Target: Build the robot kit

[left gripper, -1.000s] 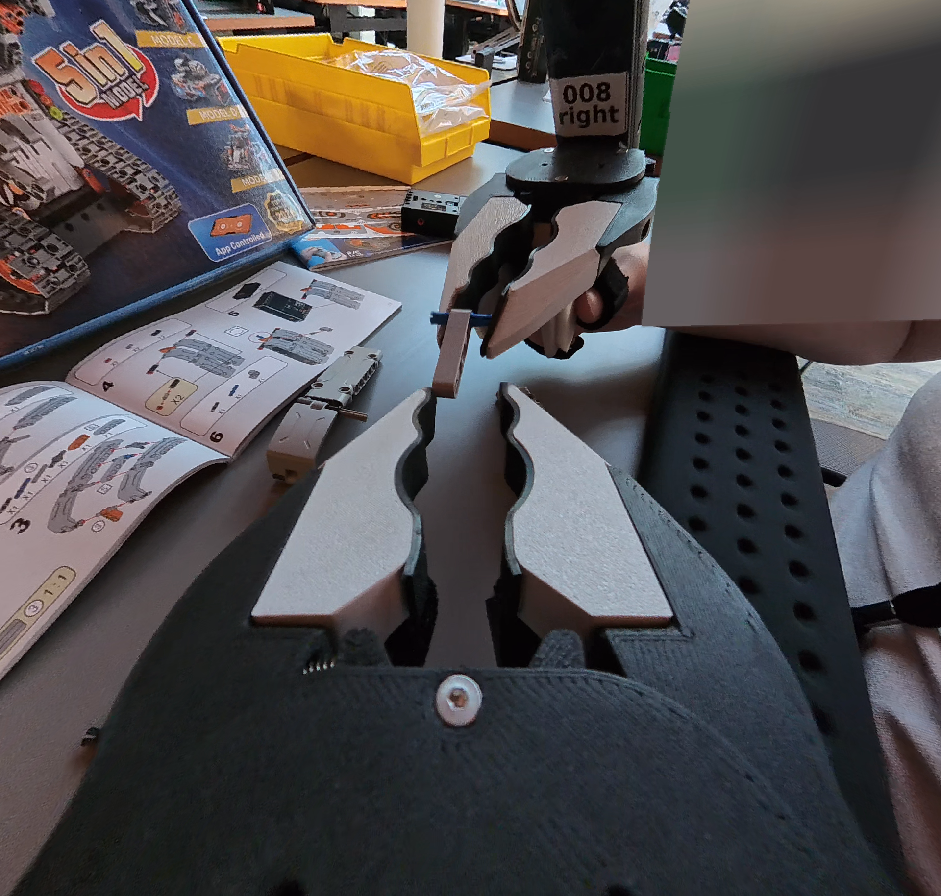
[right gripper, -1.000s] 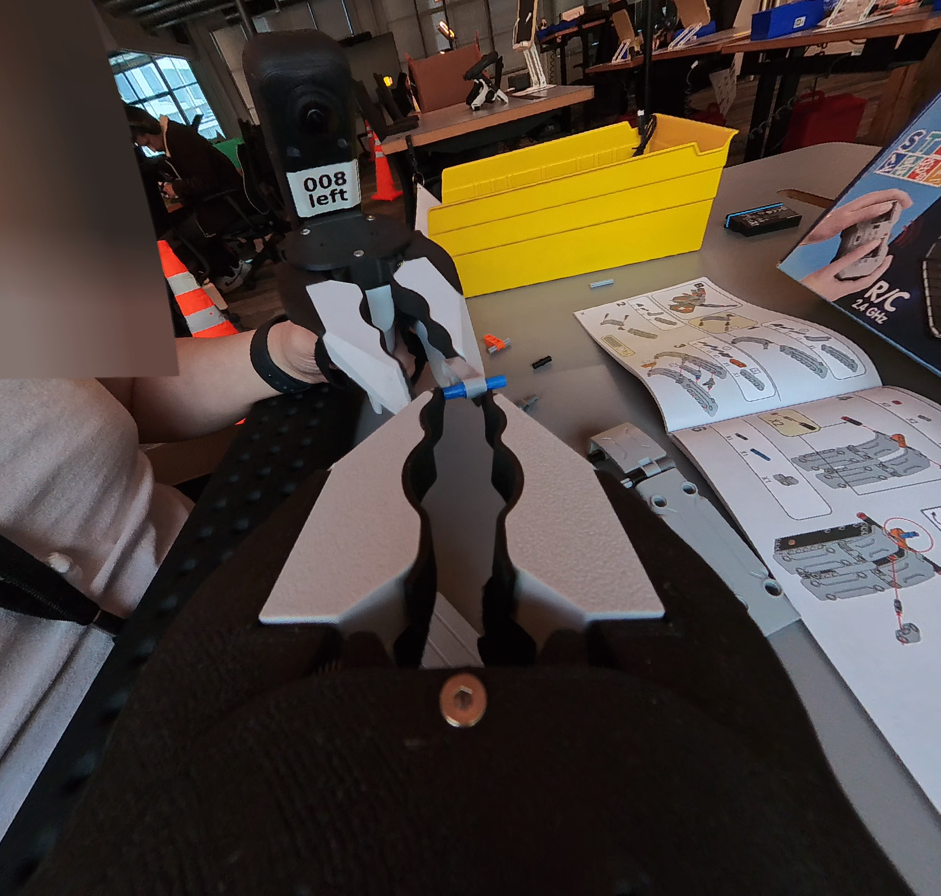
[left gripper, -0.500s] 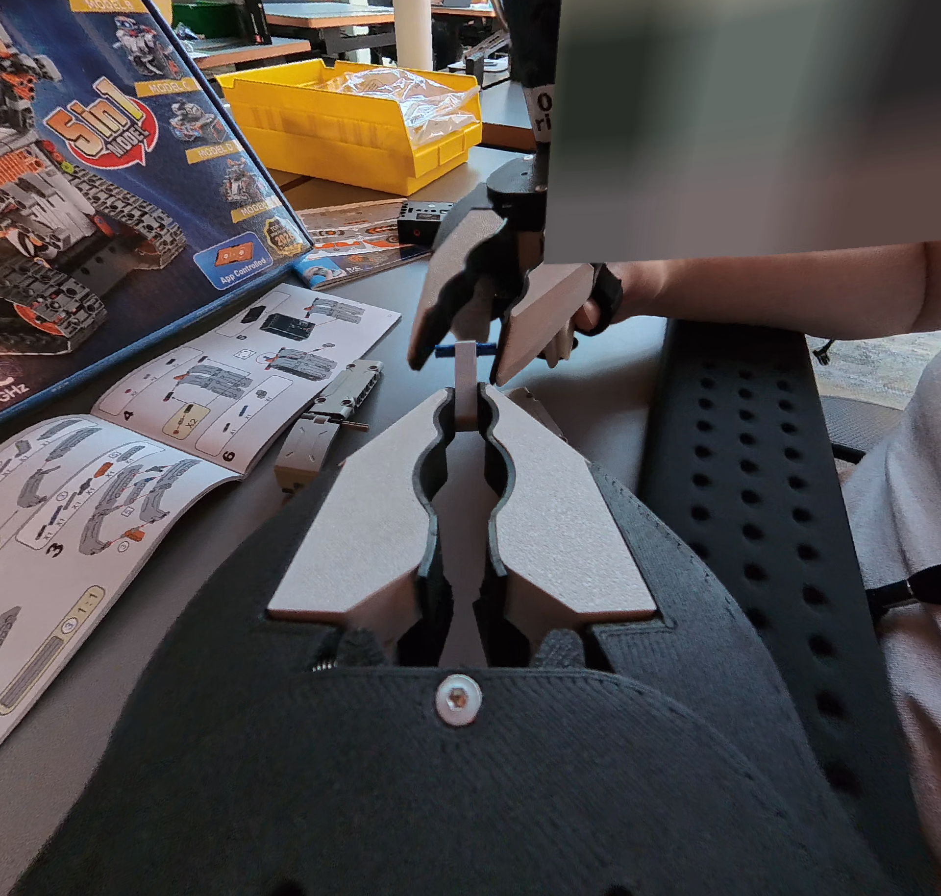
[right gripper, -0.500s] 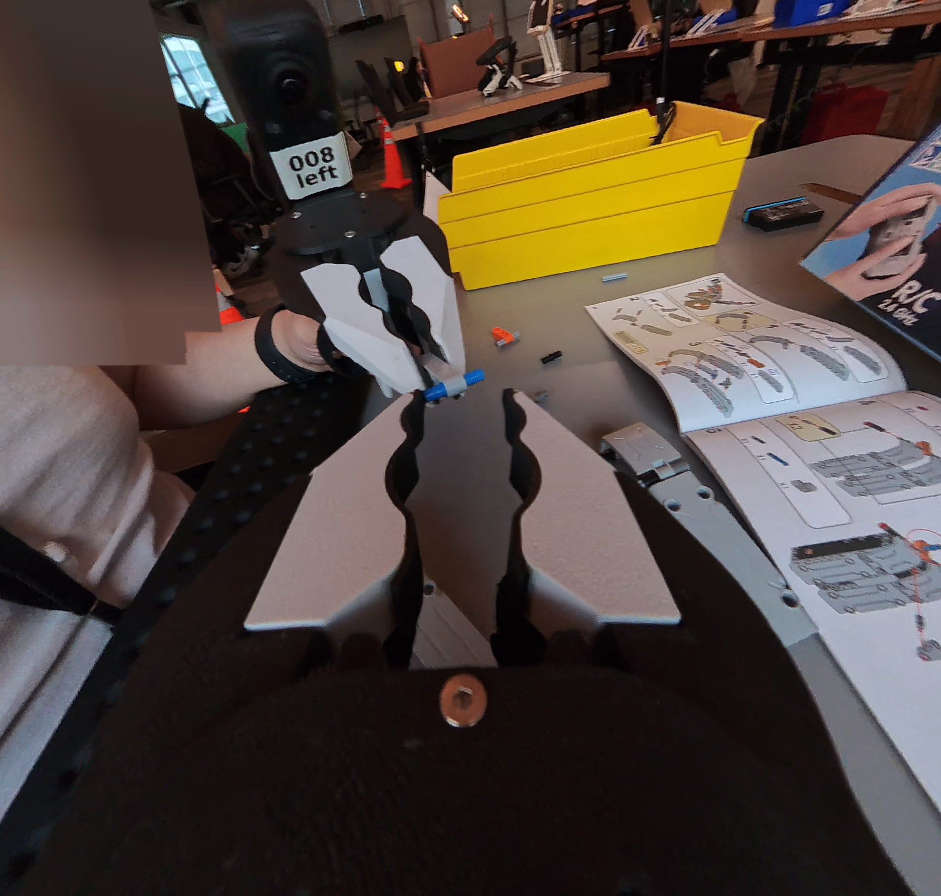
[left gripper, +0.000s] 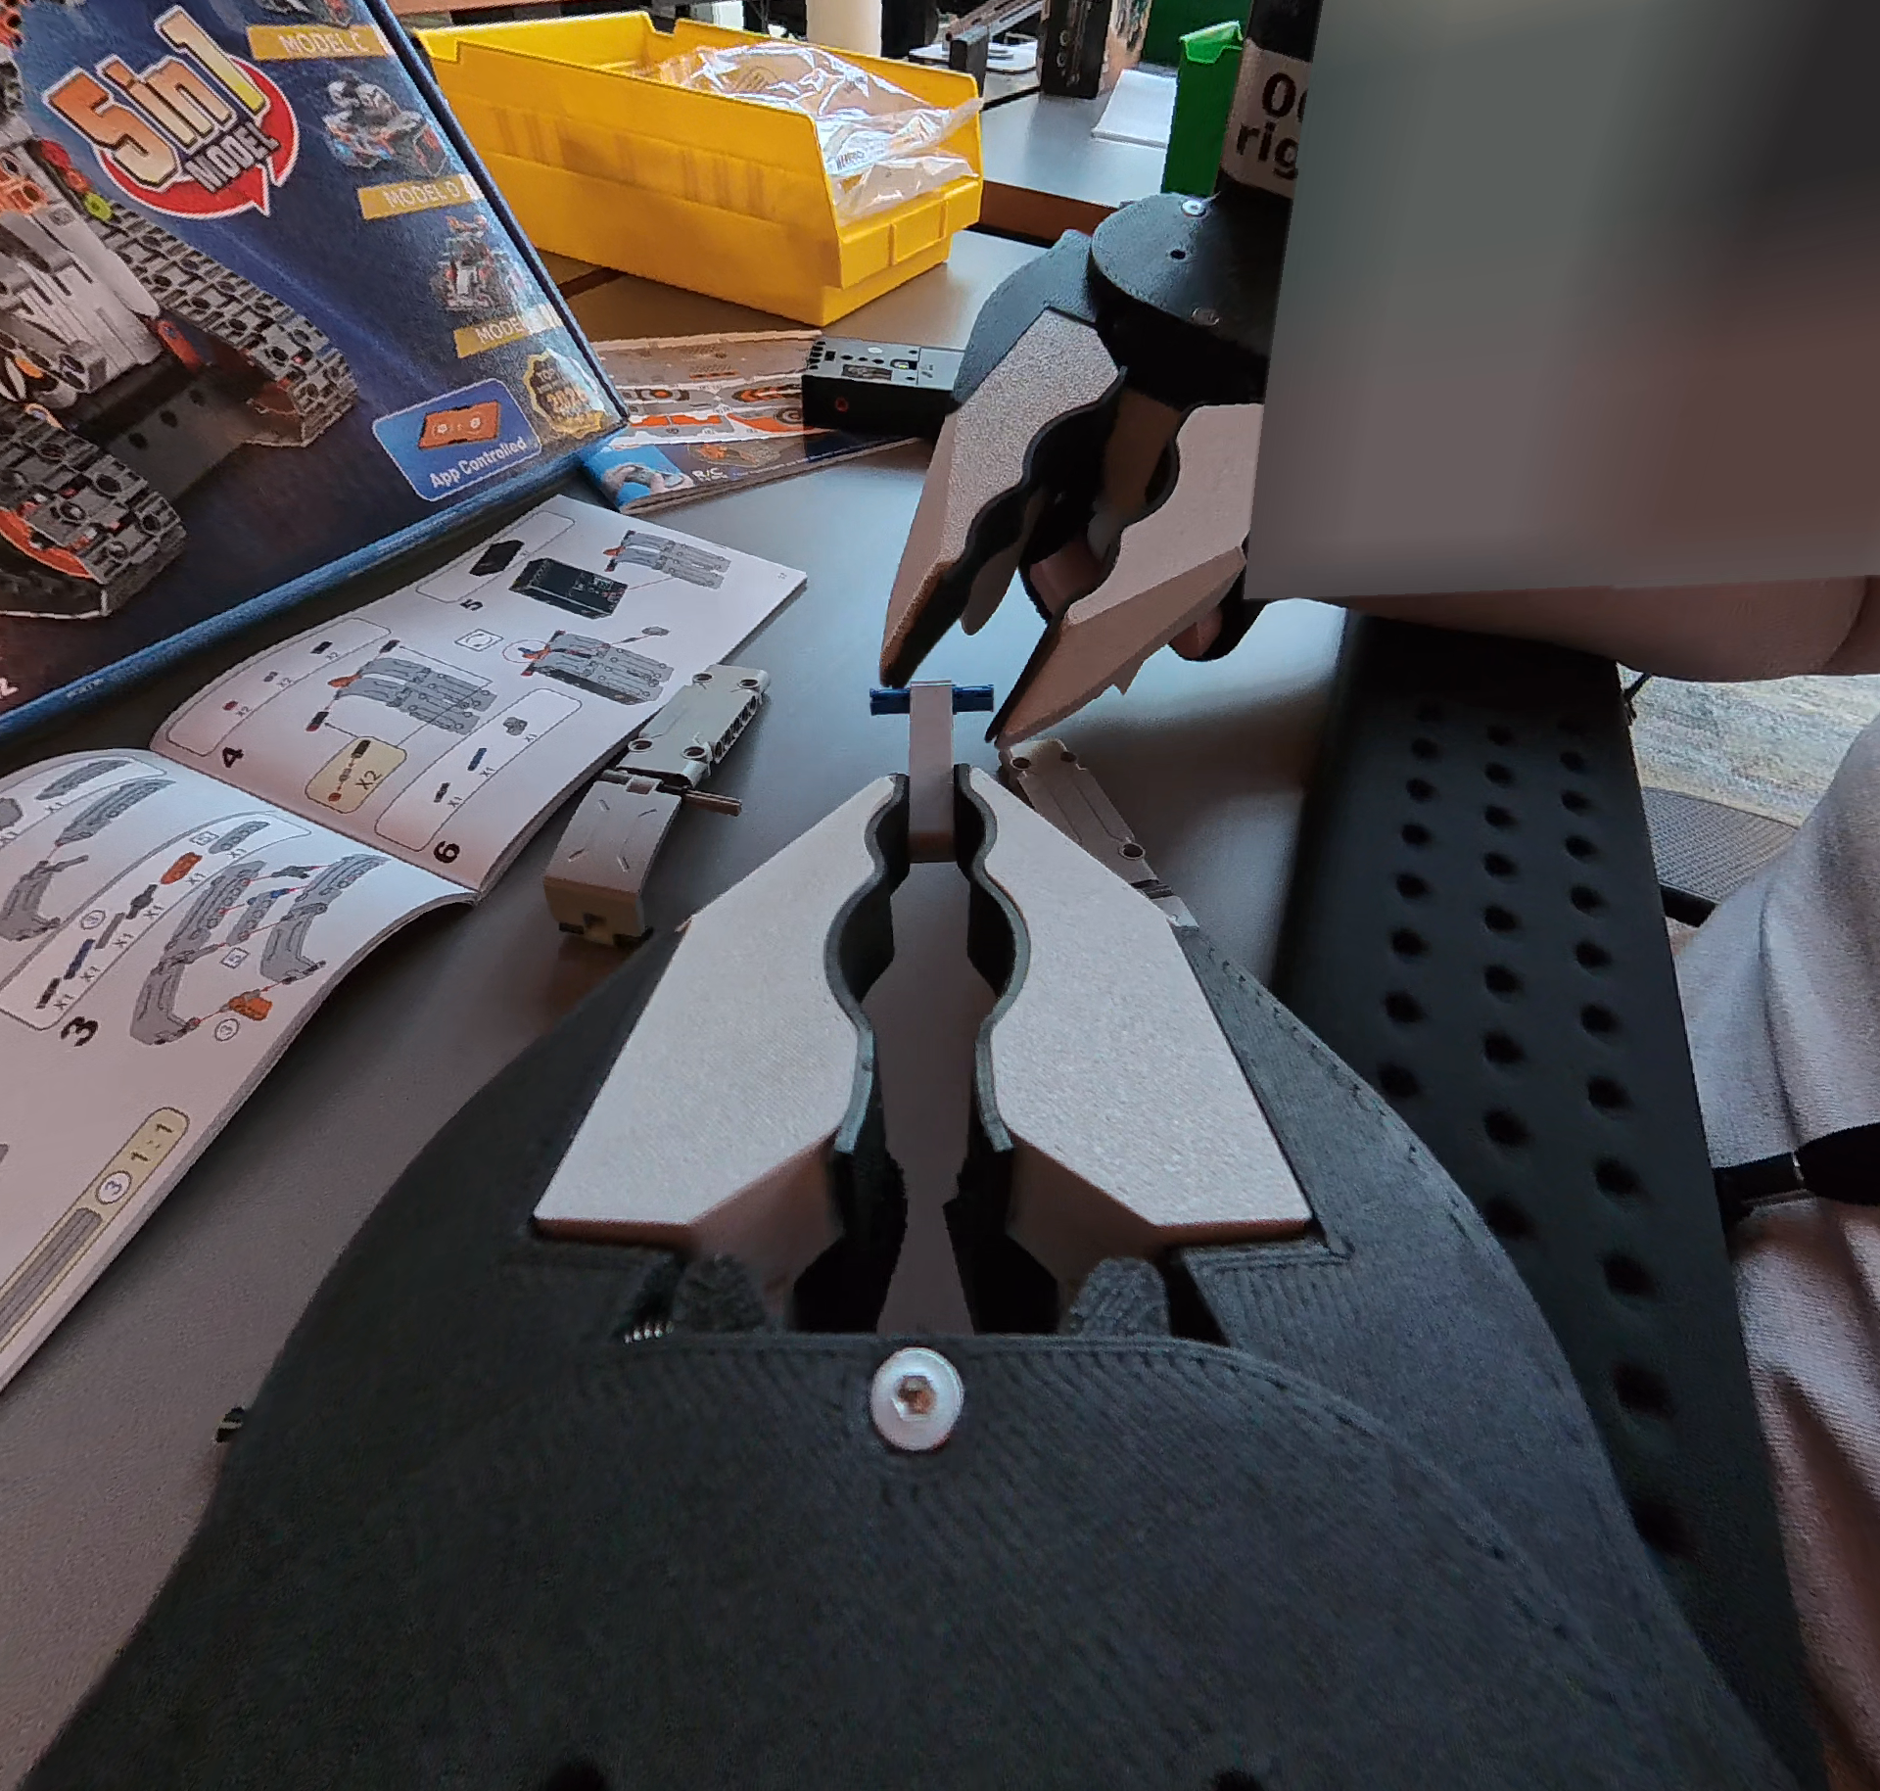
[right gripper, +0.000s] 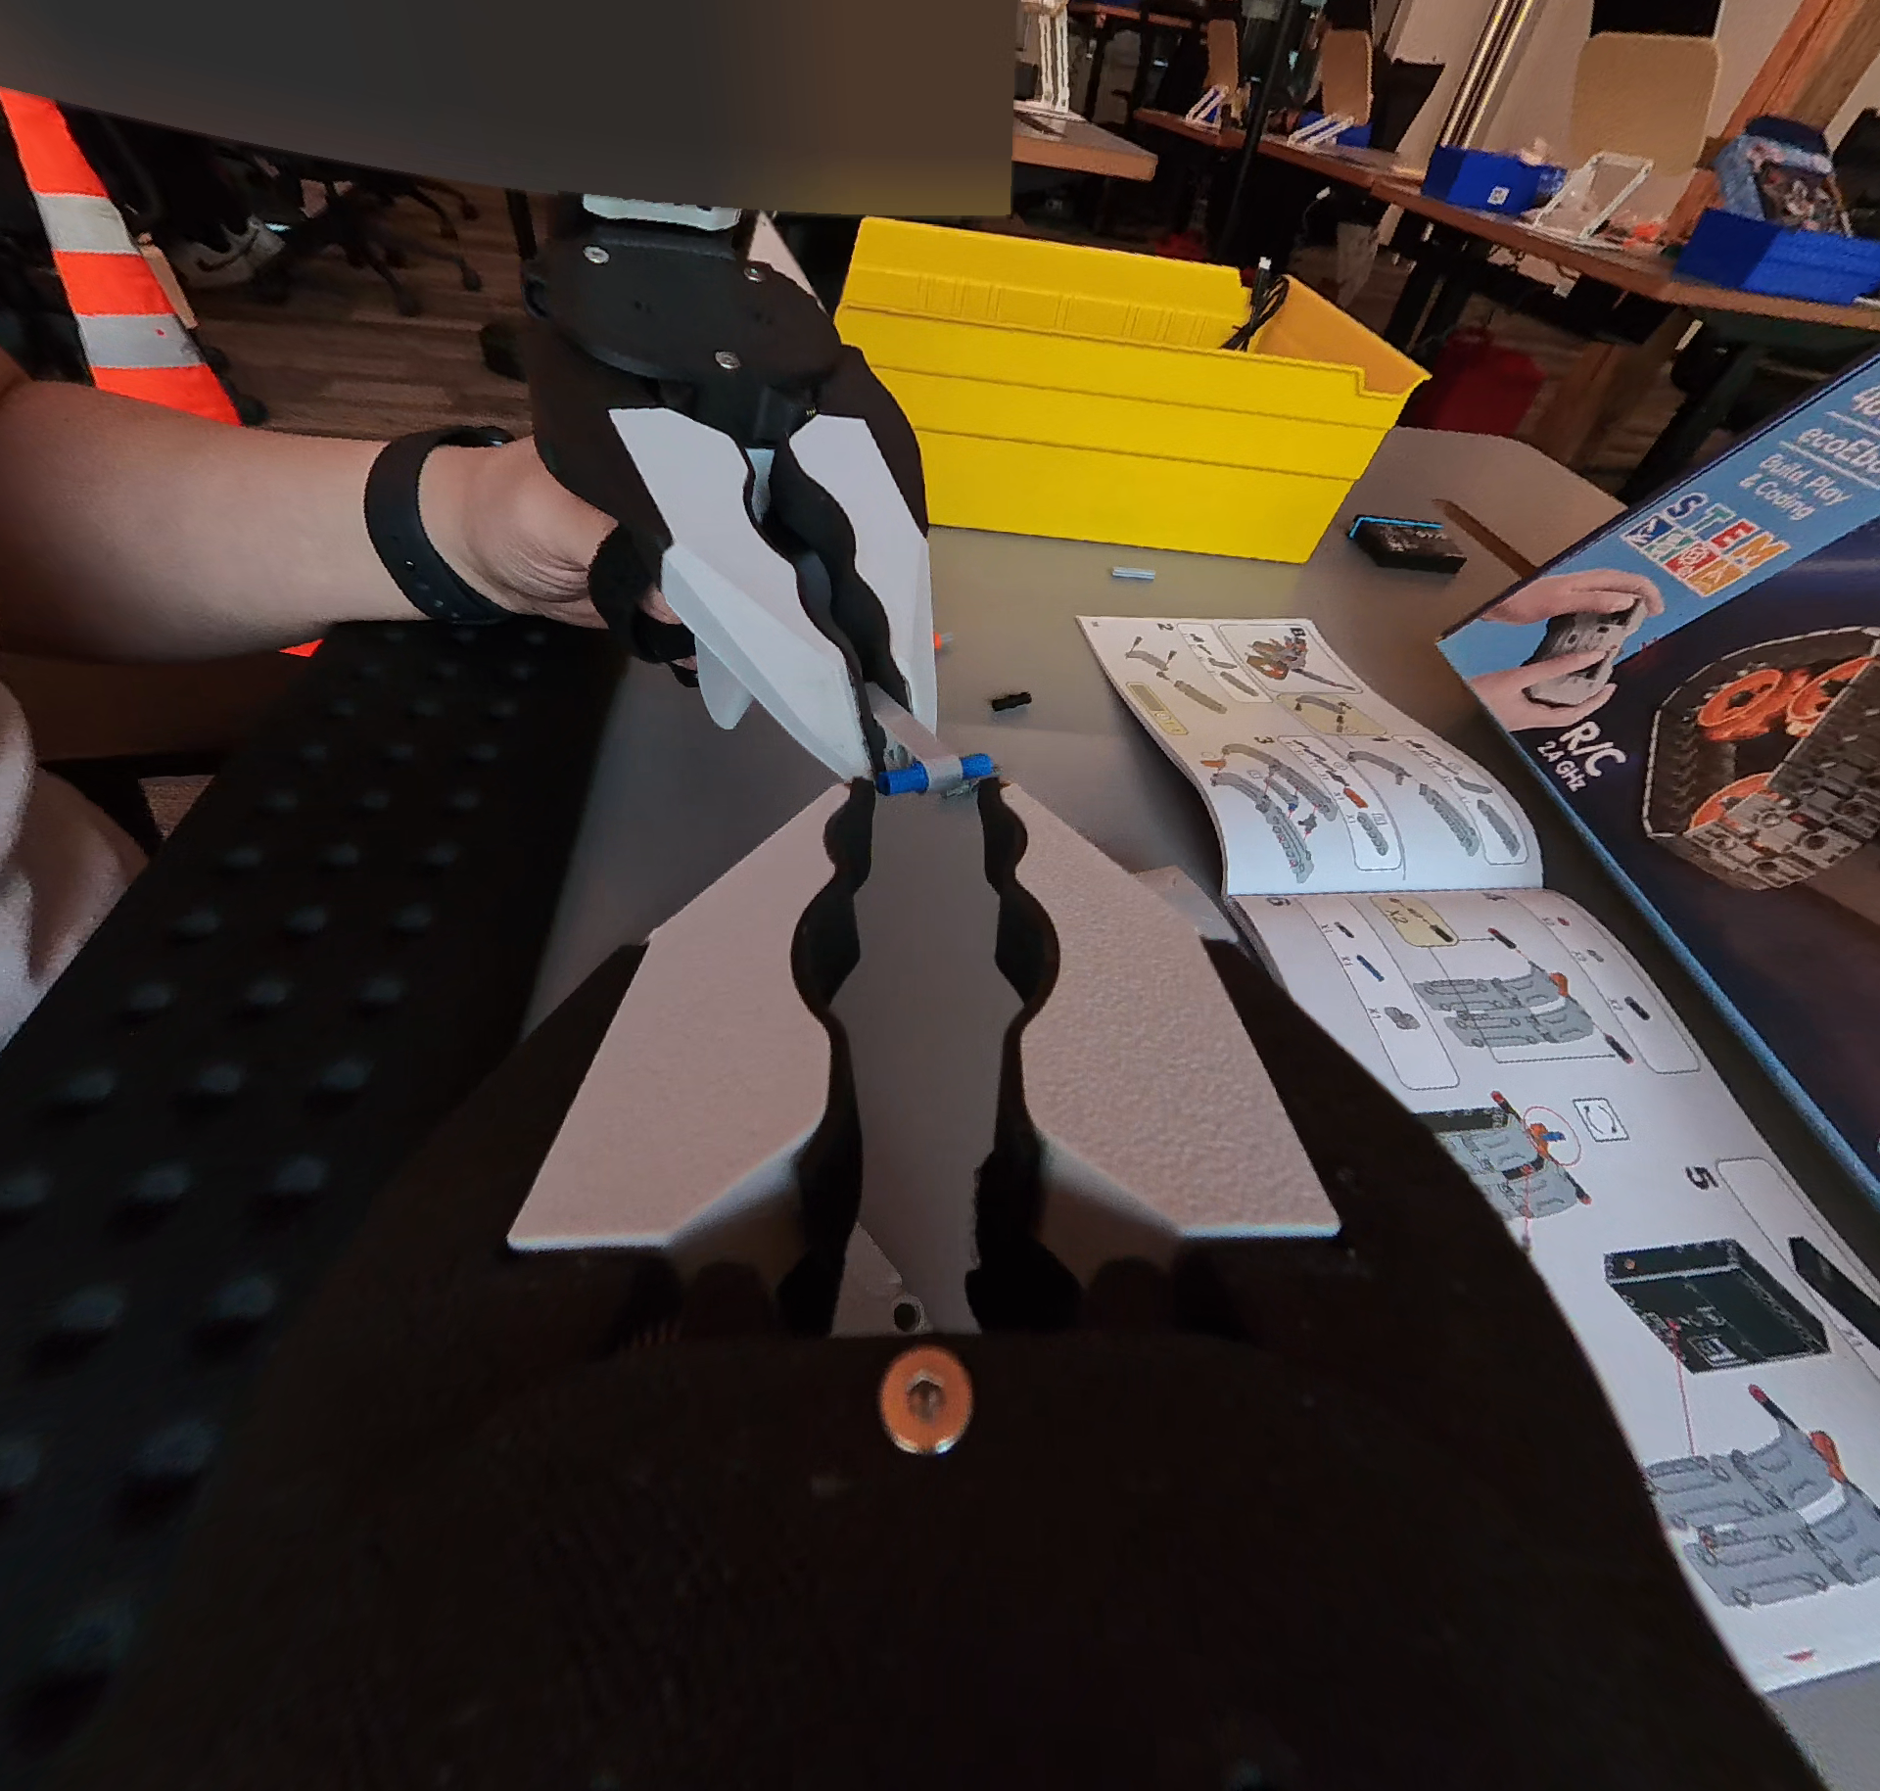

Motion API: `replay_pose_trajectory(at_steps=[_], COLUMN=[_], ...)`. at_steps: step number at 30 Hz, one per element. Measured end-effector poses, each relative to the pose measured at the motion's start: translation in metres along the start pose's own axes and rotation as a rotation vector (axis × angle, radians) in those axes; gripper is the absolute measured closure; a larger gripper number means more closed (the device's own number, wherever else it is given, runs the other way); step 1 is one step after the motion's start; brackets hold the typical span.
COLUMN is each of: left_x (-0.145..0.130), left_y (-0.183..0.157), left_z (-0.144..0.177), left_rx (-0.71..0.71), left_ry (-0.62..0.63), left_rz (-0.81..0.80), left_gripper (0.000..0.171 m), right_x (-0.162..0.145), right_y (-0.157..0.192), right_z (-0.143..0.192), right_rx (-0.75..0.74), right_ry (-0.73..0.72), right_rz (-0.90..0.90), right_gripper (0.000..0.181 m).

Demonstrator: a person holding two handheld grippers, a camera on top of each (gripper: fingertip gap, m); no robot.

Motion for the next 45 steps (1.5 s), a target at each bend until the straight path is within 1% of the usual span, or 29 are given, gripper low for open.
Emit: replay_pose_trajectory(at_steps=[3, 9, 24, 28, 29, 30, 31, 34, 37, 39, 41, 43, 45], left_x=[-0.001, -0.001, -0.003, -0.005, -0.005, -0.006, -0.007, -0.011, -0.016, -0.02, -0.022, -0.023, -0.025], left_y=[-0.002, -0.004, -0.004, -0.002, -0.001, 0.001, 0.002, 0.006, 0.011, 0.012, 0.011, 0.01, 0.01], left_z=[-0.001, 0.0, -0.001, -0.004, -0.004, -0.005, -0.005, -0.007, -0.011, -0.013, -0.014, -0.015, -0.017], left_rx=[-0.006, -0.029, -0.013, 0.014, 0.025, 0.039, 0.049, 0.076, 0.094, 0.081, 0.049, 0.027, 0.018], left_ry=[0.01, 0.007, 0.014, 0.03, 0.032, 0.039, 0.047, 0.078, 0.124, 0.157, 0.18, 0.187, 0.206], left_rz=[-0.012, -0.011, -0.016, -0.029, -0.033, -0.036, -0.035, -0.024, 0.004, 0.036, 0.067, 0.088, 0.103], left_gripper=[0.166, 0.166, 0.166, 0.166, 0.166, 0.166, 0.166, 0.166, 0.165, 0.165, 0.165, 0.165, 0.165], right_x=[0.002, 0.002, 0.001, -0.004, -0.004, -0.005, -0.006, -0.015, -0.021, -0.019, -0.016, -0.013, -0.016], right_y=[0.002, 0.004, 0.004, -0.001, -0.003, -0.006, -0.009, -0.019, -0.018, -0.014, -0.007, -0.002, 0.004], right_z=[-0.001, 0.001, 0.0, 0.0, 0.001, 0.002, 0.005, 0.012, 0.01, 0.005, -0.001, -0.004, -0.006], right_rx=[0.013, 0.046, 0.021, 0.05, 0.053, 0.039, 0.025, -0.023, 0.023, 0.047, 0.074, 0.069, 0.065], right_ry=[-0.004, -0.015, 0.016, -0.005, -0.011, -0.012, -0.011, 0.031, 0.039, 0.041, 0.06, 0.094, 0.166], right_rz=[0.017, -0.018, -0.002, -0.093, -0.11, -0.125, -0.135, -0.205, -0.271, -0.23, -0.141, -0.008, 0.145], right_gripper=[0.166, 0.167, 0.167, 0.166, 0.164, 0.156, 0.152, 0.154, 0.151, 0.151, 0.151, 0.15, 0.15])
Point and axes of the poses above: each gripper's, where its closed fingertips meet, z back along the fingers, x out of its top, y = z × x across the jaws, the point moved 6 cm from there along z, back along the fingers, and after that the axes turned 15 degrees about x, right-handed, at the moved point
